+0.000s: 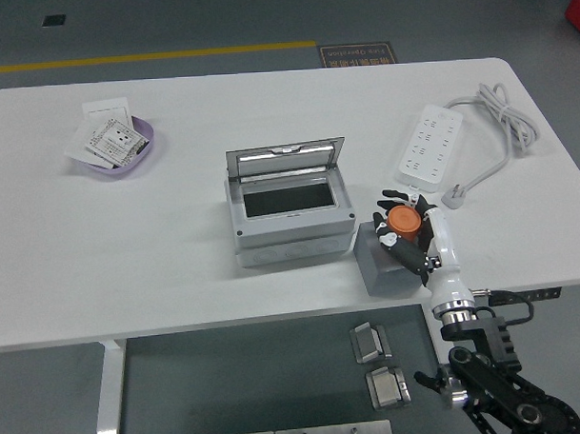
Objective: Pick up the cylinder from the cube,place it in the box,flap close box
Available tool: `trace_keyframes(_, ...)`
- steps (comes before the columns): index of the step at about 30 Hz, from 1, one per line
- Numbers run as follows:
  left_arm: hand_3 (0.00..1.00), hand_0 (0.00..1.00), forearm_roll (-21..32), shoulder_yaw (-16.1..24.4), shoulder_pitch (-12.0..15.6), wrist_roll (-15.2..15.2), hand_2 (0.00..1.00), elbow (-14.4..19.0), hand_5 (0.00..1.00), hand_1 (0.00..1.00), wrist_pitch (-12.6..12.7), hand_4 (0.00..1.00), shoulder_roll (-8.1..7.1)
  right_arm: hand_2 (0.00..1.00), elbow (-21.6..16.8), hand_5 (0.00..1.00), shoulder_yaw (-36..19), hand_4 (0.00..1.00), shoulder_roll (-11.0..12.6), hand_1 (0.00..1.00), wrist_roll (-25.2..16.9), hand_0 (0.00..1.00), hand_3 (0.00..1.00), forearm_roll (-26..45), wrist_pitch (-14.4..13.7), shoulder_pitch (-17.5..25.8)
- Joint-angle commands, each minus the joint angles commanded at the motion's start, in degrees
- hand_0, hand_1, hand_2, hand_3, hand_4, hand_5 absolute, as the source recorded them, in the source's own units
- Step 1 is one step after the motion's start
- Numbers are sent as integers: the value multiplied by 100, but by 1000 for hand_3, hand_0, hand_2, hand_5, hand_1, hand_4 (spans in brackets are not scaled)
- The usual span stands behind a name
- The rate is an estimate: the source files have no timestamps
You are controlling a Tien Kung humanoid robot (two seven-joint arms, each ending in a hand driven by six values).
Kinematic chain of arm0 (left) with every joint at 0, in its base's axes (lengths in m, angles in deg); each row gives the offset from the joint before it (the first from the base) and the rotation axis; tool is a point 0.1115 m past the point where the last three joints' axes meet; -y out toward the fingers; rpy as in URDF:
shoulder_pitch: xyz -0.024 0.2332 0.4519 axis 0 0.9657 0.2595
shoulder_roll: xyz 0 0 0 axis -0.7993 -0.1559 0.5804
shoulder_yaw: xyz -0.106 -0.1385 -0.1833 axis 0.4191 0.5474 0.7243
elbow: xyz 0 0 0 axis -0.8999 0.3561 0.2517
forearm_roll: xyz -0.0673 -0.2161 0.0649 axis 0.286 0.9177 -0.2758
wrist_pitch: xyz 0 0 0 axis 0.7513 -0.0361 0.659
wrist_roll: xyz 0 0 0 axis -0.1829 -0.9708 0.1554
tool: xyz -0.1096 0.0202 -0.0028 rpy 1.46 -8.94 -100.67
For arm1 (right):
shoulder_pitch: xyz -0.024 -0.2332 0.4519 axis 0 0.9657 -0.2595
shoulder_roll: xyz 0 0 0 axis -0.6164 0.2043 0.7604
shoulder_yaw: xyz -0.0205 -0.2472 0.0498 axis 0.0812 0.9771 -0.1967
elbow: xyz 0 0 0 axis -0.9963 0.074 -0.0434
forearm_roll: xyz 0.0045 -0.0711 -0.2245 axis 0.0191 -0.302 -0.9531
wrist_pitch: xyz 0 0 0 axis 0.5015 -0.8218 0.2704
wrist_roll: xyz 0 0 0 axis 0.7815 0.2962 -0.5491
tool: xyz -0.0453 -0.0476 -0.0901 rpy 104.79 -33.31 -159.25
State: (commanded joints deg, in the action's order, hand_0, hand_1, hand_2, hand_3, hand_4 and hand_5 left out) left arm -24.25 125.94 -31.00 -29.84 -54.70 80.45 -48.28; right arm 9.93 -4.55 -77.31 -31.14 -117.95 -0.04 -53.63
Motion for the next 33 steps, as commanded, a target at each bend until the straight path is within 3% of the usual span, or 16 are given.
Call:
trace_keyframes(2,618,639,2,-1,-1,-2,524,0,324,639,0,682,0,593,4,2,3,320,-1,650,0,715,610,17,0,-1)
trace_keyframes(3,618,638,6,-3,-2,-6,525,0,324,640,1,681,0,582,9,2,4,120,-1,635,3,731,588,33,-1,-1)
trace_keyframes(8,618,638,25,-13,-8,-21,525,0,324,640,4,681,-2,582,20,2,11,120,0,635,27,731,588,85,-20,-4)
trace_keyframes(9,617,639,26,-13,-8,-23,525,0,325,639,5,681,-2,548,17,2,12,2,1,599,36,675,543,87,-25,-4)
trace_keyframes(14,617,639,33,-13,-2,-31,525,0,325,639,10,681,-1,548,-19,2,24,2,12,599,107,675,543,52,-75,-7)
trace_keyframes(15,618,639,37,-15,0,-32,525,0,323,639,11,681,-1,494,-32,2,27,2,16,483,122,523,434,42,-86,-8)
trace_keyframes(20,618,639,50,-19,4,-35,525,0,323,639,13,681,2,494,-84,2,33,2,33,483,145,523,434,6,-136,-17)
trace_keyframes(21,618,639,52,-20,3,-36,526,0,323,639,13,681,2,395,-98,2,29,2,37,303,145,401,337,-4,-151,-20)
trace_keyframes(26,618,639,58,-24,5,-37,526,0,323,639,14,681,-5,395,-151,2,5,2,49,303,136,401,337,-67,-235,-36)
trace_keyframes(27,618,639,57,-24,7,-37,526,0,323,641,14,680,-7,304,-157,2,0,2,48,216,135,280,282,-79,-248,-38)
trace_keyframes(32,618,639,49,-26,12,-35,526,0,323,641,13,680,-12,304,-154,2,-29,2,42,216,140,280,282,-140,-295,-63)
trace_keyframes(33,619,639,46,-26,12,-35,527,0,322,640,13,680,-13,252,-150,2,-34,2,40,190,141,251,274,-148,-301,-68)
